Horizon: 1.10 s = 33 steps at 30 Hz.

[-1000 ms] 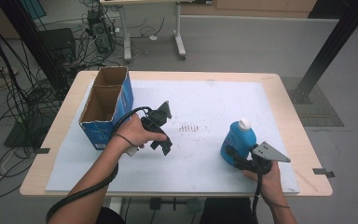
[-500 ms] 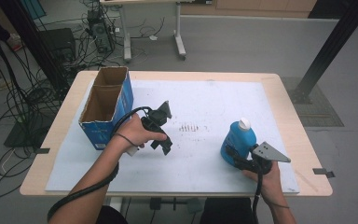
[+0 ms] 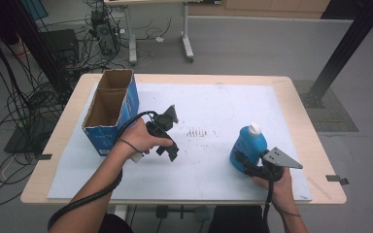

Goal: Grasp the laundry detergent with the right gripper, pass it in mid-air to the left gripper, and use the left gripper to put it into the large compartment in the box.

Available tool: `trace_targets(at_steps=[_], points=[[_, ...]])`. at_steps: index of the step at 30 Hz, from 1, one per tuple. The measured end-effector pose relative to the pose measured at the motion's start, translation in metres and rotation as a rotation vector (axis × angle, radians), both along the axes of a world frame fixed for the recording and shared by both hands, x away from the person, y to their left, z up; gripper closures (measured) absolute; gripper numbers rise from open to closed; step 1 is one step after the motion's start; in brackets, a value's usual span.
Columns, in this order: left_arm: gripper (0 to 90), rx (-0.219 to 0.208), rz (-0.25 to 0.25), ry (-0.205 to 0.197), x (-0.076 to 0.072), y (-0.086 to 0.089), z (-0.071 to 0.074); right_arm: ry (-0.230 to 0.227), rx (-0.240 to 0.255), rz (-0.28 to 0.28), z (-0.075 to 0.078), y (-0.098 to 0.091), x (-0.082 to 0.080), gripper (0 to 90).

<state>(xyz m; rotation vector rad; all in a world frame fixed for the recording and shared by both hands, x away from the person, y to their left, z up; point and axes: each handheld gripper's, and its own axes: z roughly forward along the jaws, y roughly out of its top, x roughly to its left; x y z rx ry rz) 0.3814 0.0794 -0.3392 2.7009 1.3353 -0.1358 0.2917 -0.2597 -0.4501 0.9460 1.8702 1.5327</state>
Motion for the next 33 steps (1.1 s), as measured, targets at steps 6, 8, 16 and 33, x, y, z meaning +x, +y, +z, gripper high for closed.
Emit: trace_targets(at_steps=[6, 8, 16, 33], points=[[10.8, -0.008, -0.002, 0.000, 0.001, 0.002, -0.001, 0.000, 0.000, 0.001, 0.000, 0.000, 0.000, 42.7], [10.8, -0.013, -0.001, 0.000, 0.001, 0.003, -0.001, 0.005, -0.001, 0.001, 0.001, 0.000, 0.000, 42.8], [10.6, -0.013, -0.041, -0.017, 0.001, 0.005, 0.009, 0.032, 0.009, 0.028, 0.007, -0.001, 0.004, 43.1], [10.3, 0.006, -0.108, -0.094, -0.001, 0.009, 0.057, 0.076, -0.012, 0.184, 0.054, 0.007, 0.021, 43.1]])
